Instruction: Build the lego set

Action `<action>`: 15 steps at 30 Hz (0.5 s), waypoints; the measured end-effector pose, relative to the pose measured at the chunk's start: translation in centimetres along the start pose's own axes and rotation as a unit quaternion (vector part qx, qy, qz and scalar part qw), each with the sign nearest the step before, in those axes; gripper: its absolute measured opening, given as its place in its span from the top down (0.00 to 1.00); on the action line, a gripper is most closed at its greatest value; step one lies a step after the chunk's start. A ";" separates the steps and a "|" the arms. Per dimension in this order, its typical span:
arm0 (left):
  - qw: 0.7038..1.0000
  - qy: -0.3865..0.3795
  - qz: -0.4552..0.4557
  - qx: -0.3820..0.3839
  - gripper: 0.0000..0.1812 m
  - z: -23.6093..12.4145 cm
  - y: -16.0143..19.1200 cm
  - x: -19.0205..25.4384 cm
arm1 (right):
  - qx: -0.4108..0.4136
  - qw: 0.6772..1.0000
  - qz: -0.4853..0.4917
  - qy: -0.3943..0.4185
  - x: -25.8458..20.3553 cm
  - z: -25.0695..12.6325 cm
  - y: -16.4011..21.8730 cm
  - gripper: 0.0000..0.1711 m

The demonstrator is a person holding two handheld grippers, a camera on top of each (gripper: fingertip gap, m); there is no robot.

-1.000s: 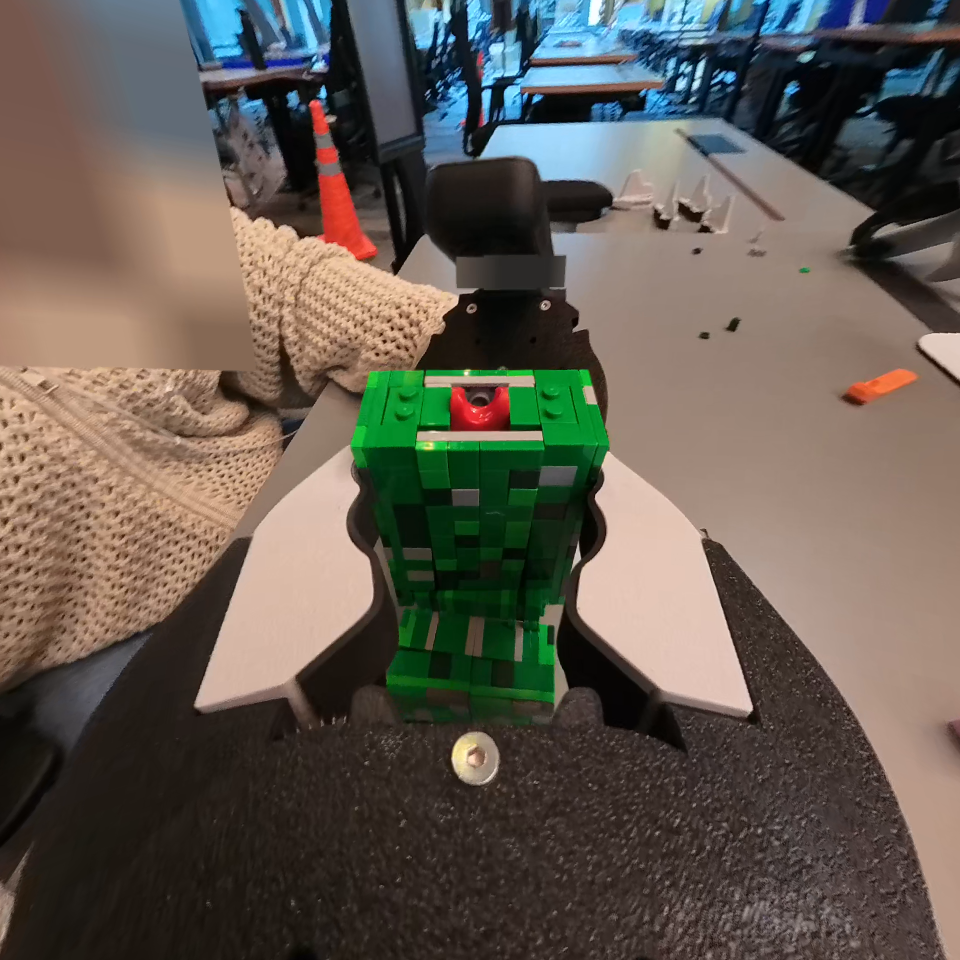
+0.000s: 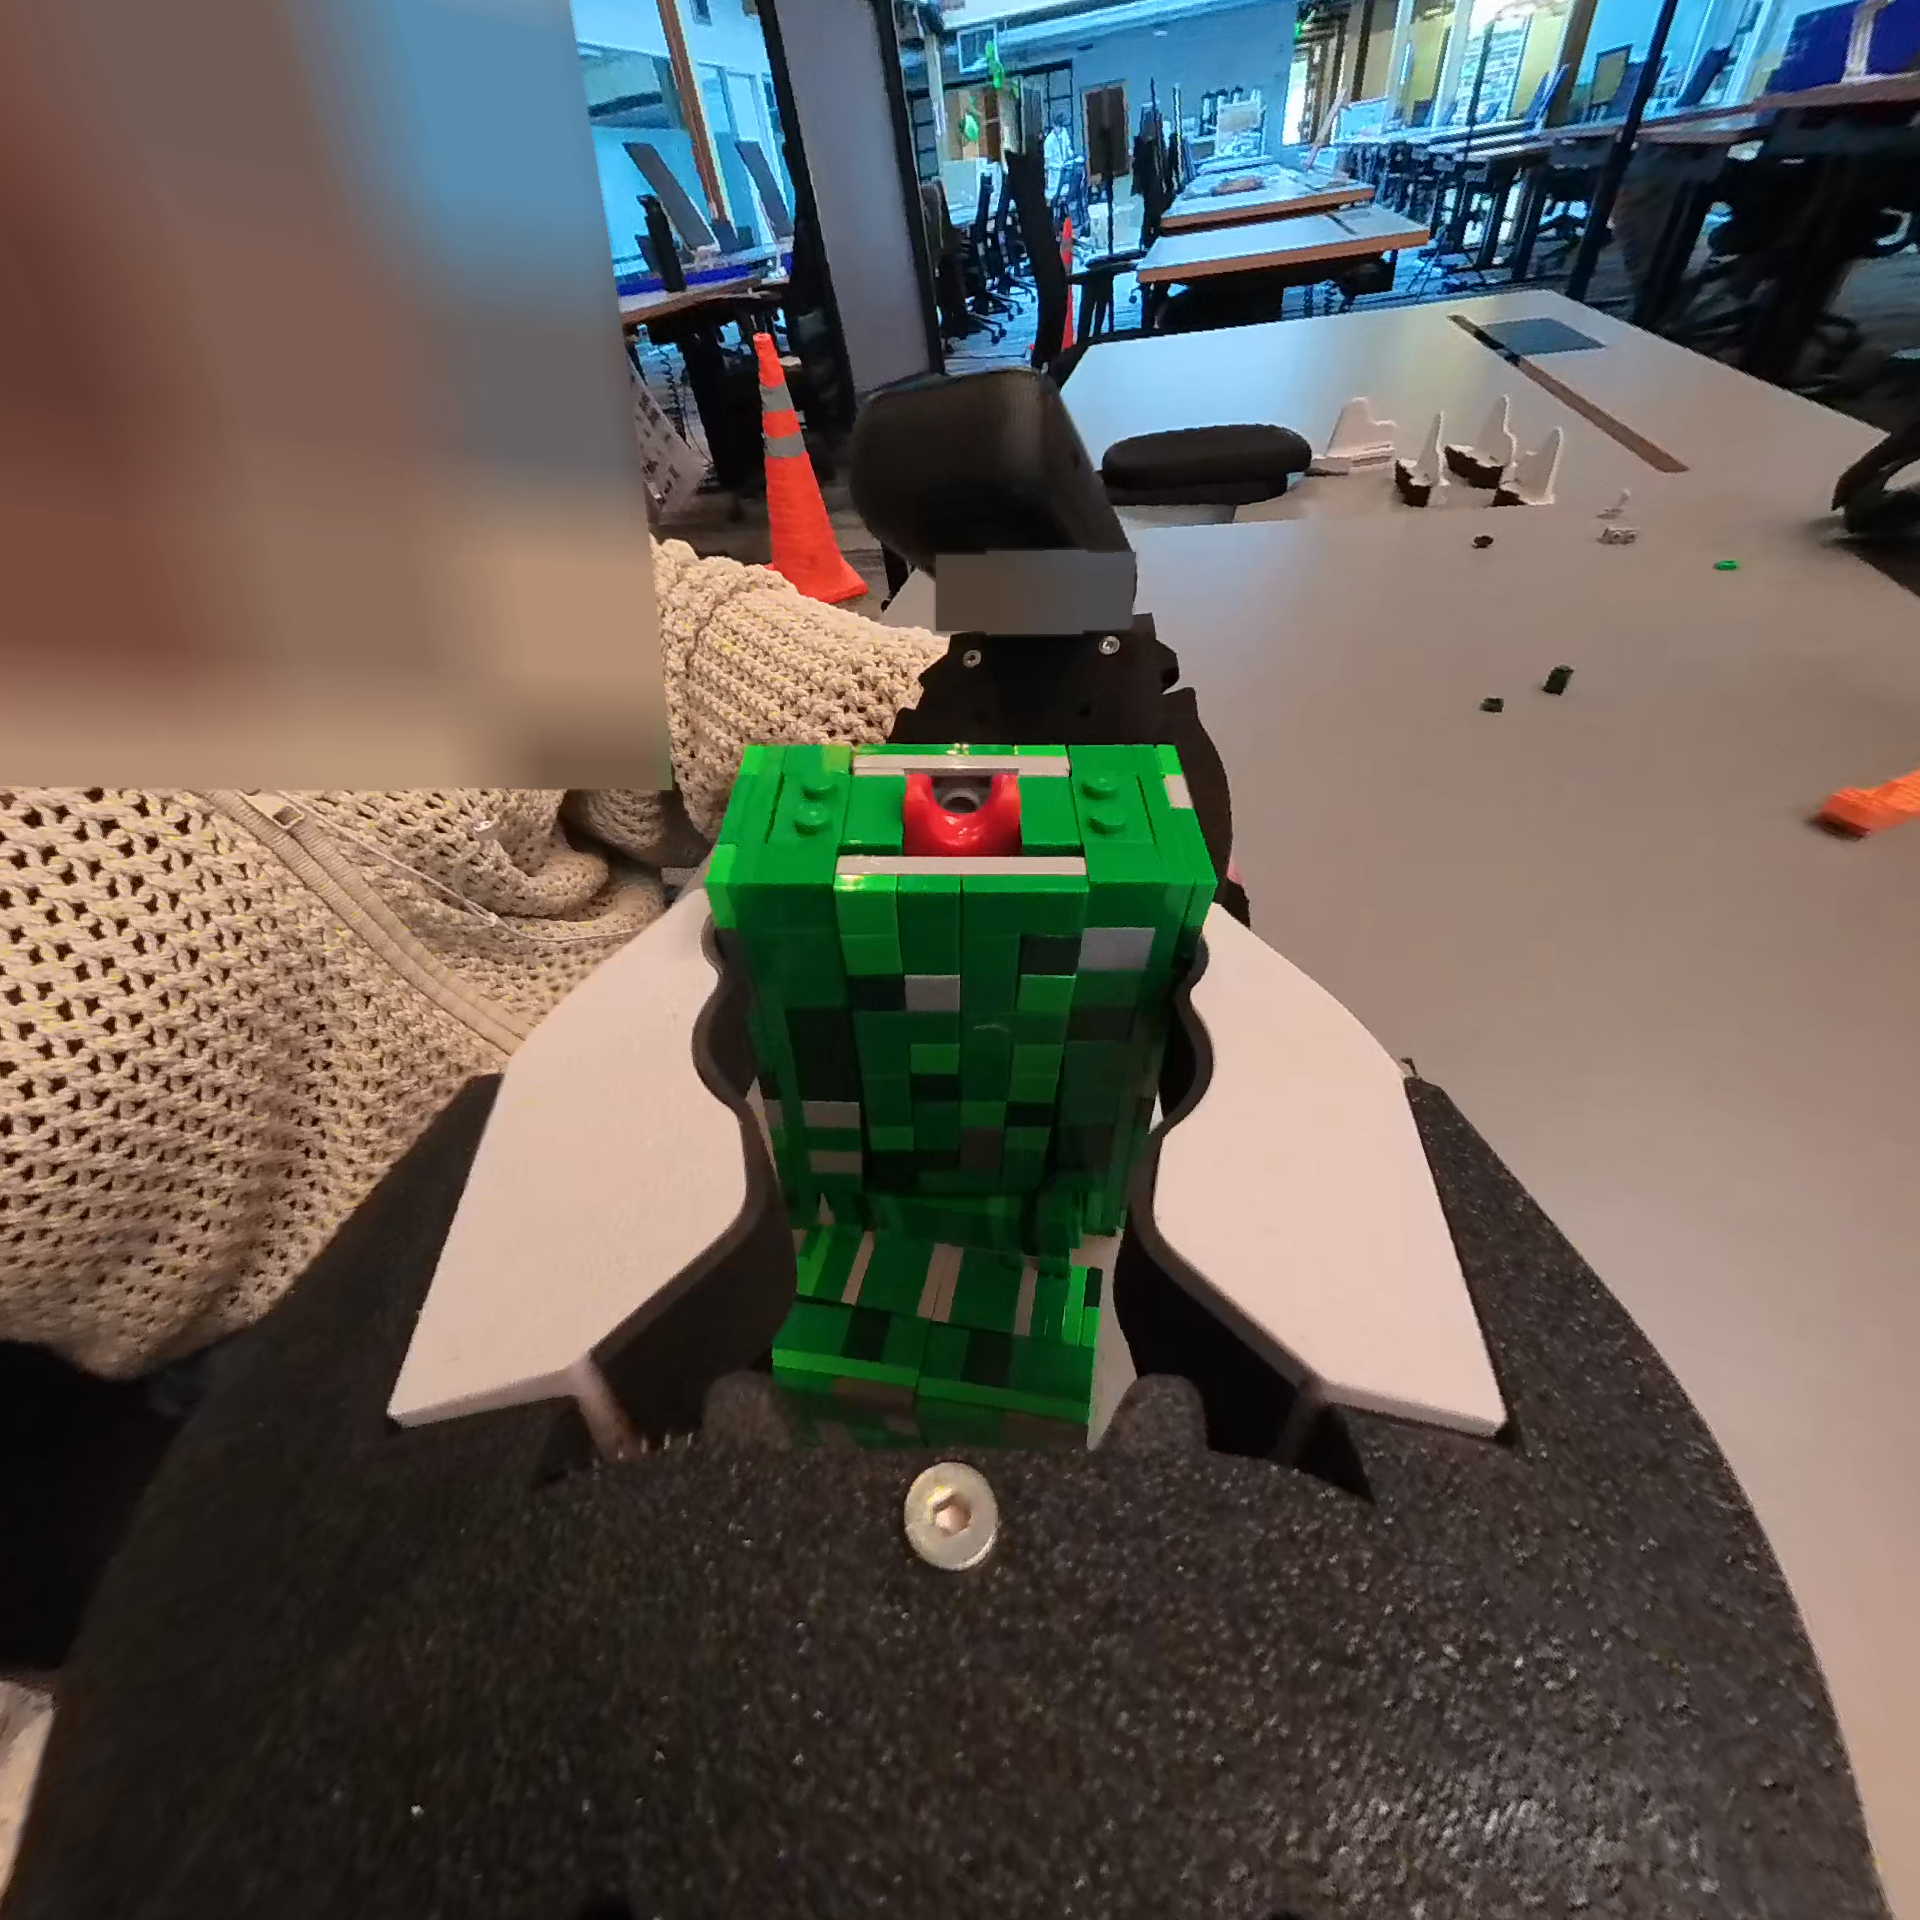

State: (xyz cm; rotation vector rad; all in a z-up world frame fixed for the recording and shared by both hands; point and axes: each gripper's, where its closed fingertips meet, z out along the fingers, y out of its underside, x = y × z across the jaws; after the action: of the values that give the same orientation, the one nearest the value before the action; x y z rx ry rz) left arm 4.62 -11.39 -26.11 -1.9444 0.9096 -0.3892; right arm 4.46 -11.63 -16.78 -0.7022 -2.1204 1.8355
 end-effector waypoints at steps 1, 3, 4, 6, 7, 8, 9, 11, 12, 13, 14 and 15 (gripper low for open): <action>1.000 0.000 0.000 0.000 0.58 0.0 0.0 0.0 | -0.001 1.000 -0.004 0.003 0.0 0.0 0.0 0.55; 1.000 0.000 0.000 0.000 0.58 0.0 0.0 0.0 | -0.006 1.000 -0.017 0.012 -0.1 0.2 0.1 0.55; 1.000 0.000 0.000 0.000 0.58 0.0 0.0 0.0 | -0.008 0.999 -0.025 0.018 -0.2 0.3 0.1 0.55; 1.000 -0.001 -0.001 0.000 0.58 0.0 0.0 0.0 | -0.009 0.998 -0.044 0.034 -0.4 0.3 -0.1 0.55; 1.000 -0.001 -0.001 0.000 0.58 0.0 0.0 0.0 | -0.006 0.998 -0.055 0.042 -0.5 0.3 -0.2 0.55; 1.000 -0.002 -0.001 0.000 0.58 0.0 0.0 0.0 | -0.002 0.997 -0.063 0.052 -0.6 0.3 -0.4 0.55; 1.000 -0.002 -0.001 0.000 0.58 0.0 0.0 0.0 | 0.000 0.996 -0.070 0.059 -0.7 0.2 -0.5 0.55; 1.000 -0.002 -0.001 0.000 0.58 0.0 0.0 0.0 | 0.002 0.994 -0.081 0.075 -0.8 0.0 -0.7 0.55; 1.000 -0.002 -0.002 0.000 0.58 0.0 0.0 0.0 | 0.003 0.993 -0.082 0.080 -0.8 -0.1 -0.6 0.55; 1.000 -0.002 -0.001 0.000 0.58 0.0 0.0 0.0 | 0.004 0.993 -0.081 0.083 -0.8 -0.2 -0.6 0.55; 1.000 -0.002 -0.001 0.000 0.58 0.0 0.0 0.0 | 0.005 0.993 -0.078 0.085 -0.7 -0.2 -0.5 0.55; 1.000 -0.003 -0.002 0.000 0.58 0.0 0.0 0.0 | 0.005 0.994 -0.073 0.087 -0.7 -0.2 -0.3 0.55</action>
State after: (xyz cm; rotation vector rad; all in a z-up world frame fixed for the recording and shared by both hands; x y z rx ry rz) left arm 4.64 -11.39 -26.15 -1.9468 0.9037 -0.3855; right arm 5.05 -11.86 -16.39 -0.6591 -1.9946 1.6455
